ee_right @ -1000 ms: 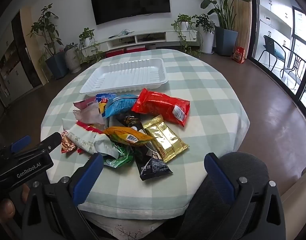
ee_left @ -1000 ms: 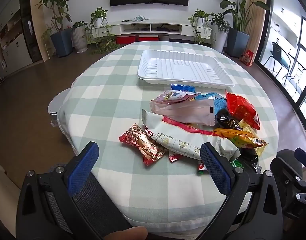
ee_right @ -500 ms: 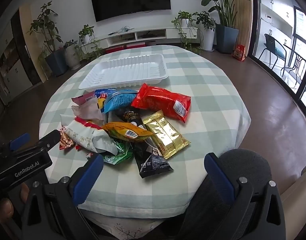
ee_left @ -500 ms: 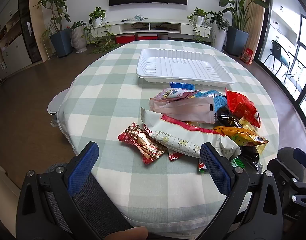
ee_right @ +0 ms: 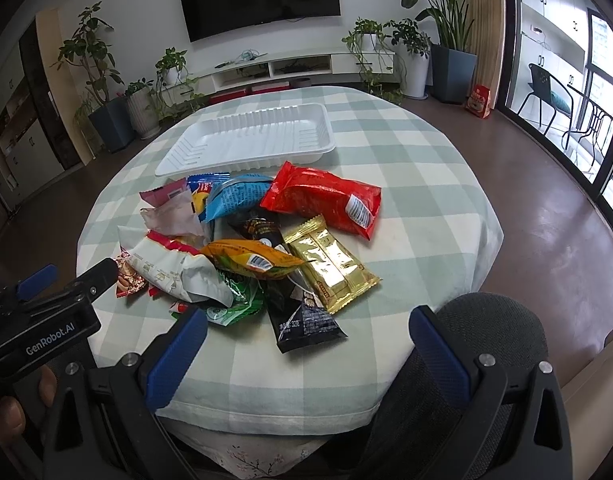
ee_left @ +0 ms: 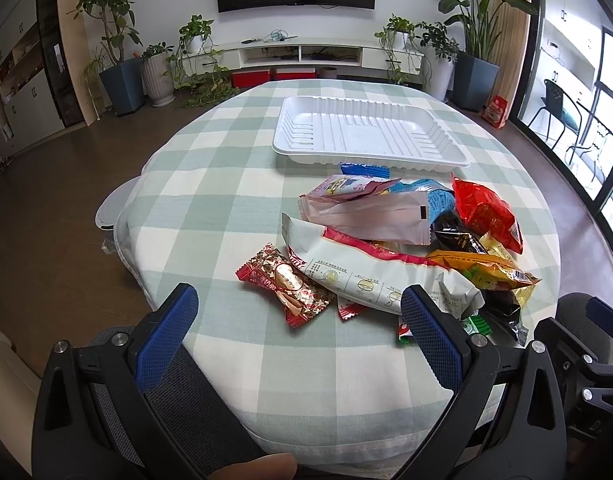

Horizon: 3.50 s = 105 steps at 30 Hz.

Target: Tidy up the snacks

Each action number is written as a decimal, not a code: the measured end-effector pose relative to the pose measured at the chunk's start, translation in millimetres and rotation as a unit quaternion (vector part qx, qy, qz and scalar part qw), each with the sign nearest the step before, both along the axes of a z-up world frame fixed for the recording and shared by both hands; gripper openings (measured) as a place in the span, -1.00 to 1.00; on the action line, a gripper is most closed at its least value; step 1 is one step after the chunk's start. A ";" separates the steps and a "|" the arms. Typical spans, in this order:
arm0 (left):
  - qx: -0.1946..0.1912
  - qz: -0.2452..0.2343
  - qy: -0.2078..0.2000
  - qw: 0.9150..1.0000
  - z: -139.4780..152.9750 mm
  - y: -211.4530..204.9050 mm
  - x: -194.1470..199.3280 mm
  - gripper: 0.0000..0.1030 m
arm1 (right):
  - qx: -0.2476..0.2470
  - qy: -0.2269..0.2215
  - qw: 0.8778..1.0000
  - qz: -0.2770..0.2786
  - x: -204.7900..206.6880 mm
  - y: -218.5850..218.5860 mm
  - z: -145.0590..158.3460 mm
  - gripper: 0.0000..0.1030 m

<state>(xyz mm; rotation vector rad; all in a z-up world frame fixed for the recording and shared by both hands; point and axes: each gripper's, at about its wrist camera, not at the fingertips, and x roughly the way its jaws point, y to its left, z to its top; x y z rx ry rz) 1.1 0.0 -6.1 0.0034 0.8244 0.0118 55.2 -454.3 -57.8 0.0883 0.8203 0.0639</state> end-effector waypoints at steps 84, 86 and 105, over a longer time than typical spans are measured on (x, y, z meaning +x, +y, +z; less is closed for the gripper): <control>-0.051 -0.268 0.003 0.962 5.9 28.2 30.0 1.00 | 0.197 0.102 0.971 0.092 30.5 -49.8 -27.2 0.59; 0.007 -0.342 0.000 0.940 5.9 7.6 28.5 0.99 | 0.211 0.099 0.967 0.100 32.7 -50.9 -28.3 0.59; 0.145 -0.440 -0.013 0.886 23.7 -23.9 94.4 0.57 | 0.152 0.056 0.981 0.108 64.6 -68.8 -6.9 0.44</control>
